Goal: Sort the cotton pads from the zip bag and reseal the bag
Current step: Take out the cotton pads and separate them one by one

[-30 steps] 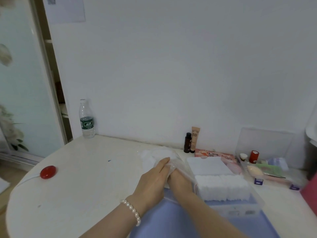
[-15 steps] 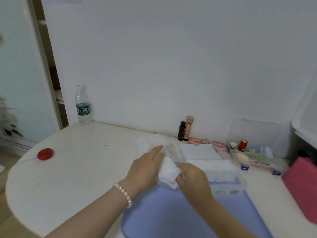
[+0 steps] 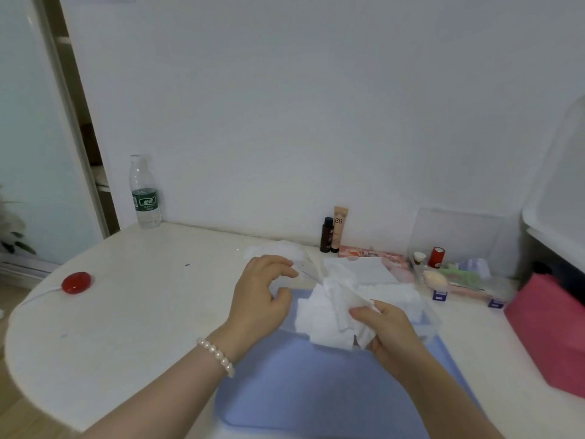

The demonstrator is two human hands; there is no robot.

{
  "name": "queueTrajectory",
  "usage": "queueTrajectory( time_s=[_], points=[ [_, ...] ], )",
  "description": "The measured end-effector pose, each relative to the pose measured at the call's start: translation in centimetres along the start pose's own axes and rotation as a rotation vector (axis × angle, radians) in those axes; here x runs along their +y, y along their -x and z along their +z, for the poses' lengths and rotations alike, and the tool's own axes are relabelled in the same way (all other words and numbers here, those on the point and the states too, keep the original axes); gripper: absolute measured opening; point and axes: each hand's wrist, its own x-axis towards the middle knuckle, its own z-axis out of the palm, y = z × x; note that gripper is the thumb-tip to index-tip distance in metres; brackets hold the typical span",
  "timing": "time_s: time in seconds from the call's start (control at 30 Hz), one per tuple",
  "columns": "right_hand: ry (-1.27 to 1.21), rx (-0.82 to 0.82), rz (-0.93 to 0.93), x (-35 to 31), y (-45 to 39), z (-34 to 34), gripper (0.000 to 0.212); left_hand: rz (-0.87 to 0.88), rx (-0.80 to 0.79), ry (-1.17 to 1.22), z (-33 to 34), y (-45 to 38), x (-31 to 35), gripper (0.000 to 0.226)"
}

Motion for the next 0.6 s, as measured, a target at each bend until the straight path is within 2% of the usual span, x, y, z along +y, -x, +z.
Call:
queueTrajectory(
  time_s=[0.13,0.23,0.3,0.37,0.43,0.5,0.6],
  points=[
    [-0.261,-0.06,0.071,-0.6,0.1,-0.7,0.015,-0.351,-0.053,0.38,0.5,-0.9,2.6,0.027],
    [-0.383,-0.108,0.065,-1.2,-0.3,-1.1,0.022,-0.464,-0.078,0.556,0.9,-1.6,3.8,0.021],
    [-0.423,-0.13,0.055,-1.5,-0.7,-1.3,0.025,-0.492,-0.099,0.601,1.4,-2.0,4.4,0.044],
    [-0.429,-0.231,0.054,-2.0,-0.8,-1.1,0.032,-0.558,-0.192,0.668,1.8,-2.2,4.9,0.066],
    [-0.373,-0.323,0.061,-2.5,-0.8,-0.9,0.038,-0.642,-0.32,0.762,2.5,-2.4,5.1,0.076],
    [-0.275,-0.322,0.073,-3.1,-0.9,-1.0,0.034,-0.726,-0.38,0.846,3.3,-2.6,5.1,0.071],
    [-0.064,-0.279,0.039,-4.2,-1.1,-1.4,0.023,-0.778,-0.396,0.929,4.5,-2.8,5.0,0.049]
  ],
)
